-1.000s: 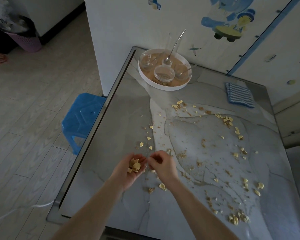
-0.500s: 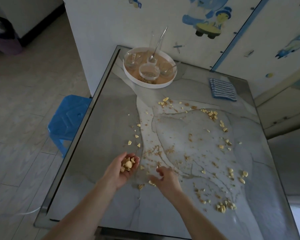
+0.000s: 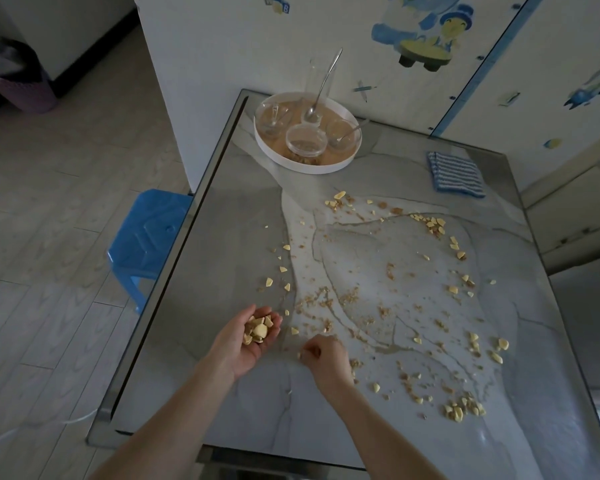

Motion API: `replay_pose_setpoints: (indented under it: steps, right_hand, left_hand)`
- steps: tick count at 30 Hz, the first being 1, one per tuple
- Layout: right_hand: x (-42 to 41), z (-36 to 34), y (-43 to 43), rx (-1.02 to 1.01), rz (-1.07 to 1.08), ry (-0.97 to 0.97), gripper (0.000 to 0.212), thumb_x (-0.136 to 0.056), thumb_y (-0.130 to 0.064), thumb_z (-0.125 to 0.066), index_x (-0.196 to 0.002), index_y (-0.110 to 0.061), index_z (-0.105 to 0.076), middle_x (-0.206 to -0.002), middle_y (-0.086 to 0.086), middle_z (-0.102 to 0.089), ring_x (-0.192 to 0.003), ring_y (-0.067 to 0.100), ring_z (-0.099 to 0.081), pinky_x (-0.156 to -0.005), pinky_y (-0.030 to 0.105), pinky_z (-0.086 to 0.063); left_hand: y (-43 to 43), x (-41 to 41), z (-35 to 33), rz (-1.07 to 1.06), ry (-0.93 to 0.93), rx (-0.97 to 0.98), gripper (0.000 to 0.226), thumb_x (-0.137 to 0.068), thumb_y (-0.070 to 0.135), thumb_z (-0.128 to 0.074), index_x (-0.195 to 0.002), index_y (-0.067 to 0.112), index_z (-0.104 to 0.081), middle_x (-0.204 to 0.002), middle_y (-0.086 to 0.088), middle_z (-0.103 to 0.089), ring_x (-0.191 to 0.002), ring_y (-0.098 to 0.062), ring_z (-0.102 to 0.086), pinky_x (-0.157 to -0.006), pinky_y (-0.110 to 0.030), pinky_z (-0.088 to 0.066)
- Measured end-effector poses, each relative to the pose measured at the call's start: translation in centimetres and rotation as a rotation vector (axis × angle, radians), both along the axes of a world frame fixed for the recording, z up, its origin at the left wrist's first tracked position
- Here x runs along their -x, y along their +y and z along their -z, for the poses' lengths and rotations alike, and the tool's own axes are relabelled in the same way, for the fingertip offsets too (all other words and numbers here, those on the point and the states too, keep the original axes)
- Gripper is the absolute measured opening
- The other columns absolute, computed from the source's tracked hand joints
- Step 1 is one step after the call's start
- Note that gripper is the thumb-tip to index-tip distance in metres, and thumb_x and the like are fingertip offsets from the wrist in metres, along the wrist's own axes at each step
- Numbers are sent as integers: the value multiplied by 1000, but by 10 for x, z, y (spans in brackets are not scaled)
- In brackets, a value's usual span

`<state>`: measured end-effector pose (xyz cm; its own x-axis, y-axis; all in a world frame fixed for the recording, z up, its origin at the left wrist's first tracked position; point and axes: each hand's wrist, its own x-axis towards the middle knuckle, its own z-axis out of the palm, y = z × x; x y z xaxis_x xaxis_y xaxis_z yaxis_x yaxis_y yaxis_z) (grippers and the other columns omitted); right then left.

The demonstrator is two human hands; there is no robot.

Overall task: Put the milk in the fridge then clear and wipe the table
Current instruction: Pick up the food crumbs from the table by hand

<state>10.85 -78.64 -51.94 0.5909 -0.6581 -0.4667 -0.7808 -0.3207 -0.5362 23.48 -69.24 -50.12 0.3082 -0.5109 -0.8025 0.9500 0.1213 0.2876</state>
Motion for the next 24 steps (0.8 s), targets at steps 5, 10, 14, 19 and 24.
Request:
replay_pose_setpoints:
  steps: [5,10,14,19,24]
  right_hand:
    - [-26,-36,3,-114,86,-328,8,-82,-19,-65,-86,-13,-69,-77,-2,-62,-68,4,-53,-64,16,-42]
    - [-44,-55,19,-139,-99,-371,26,-83,-25,-64,-107,-14,-67,-98,-1,-68,-89,7,-60,-76,10,-44]
    - [-33,-40,-5,-51,166,-371,15,-90,-16,-54,-90,-7,-66,-82,-1,-61,-77,11,-56,-63,13,-41]
    - [-30,-1,-7,-31,36,67,14,-88,-29,-53,-95,-18,-56,-101,5,-53,-86,20,-54,-69,25,-39]
    - [-60,-1,12,1,-127,125,31,-86,-25,-54,-116,-14,-54,-122,6,-48,-112,28,-49,-87,29,-41]
  left_hand:
    - [-5,7,2,-21,-8,-11,31,-95,17,-43,-74,0,-58,-56,-9,-67,-52,-16,-67,-54,-25,-57]
    - [-9,9,-3,-43,36,77,32,-96,16,-38,-74,-1,-54,-53,-11,-64,-48,-16,-66,-46,-22,-55]
    - [-3,-7,-3,-96,46,20,31,-95,17,-43,-75,-3,-56,-60,-16,-65,-46,-20,-65,-45,-25,-55]
    - [9,-27,-5,-116,7,18,32,-96,21,-43,-76,0,-56,-55,-13,-66,-47,-19,-65,-49,-24,-56]
    - [13,-38,-2,-97,2,10,33,-95,23,-43,-75,1,-58,-53,-10,-63,-45,-15,-62,-47,-22,-55]
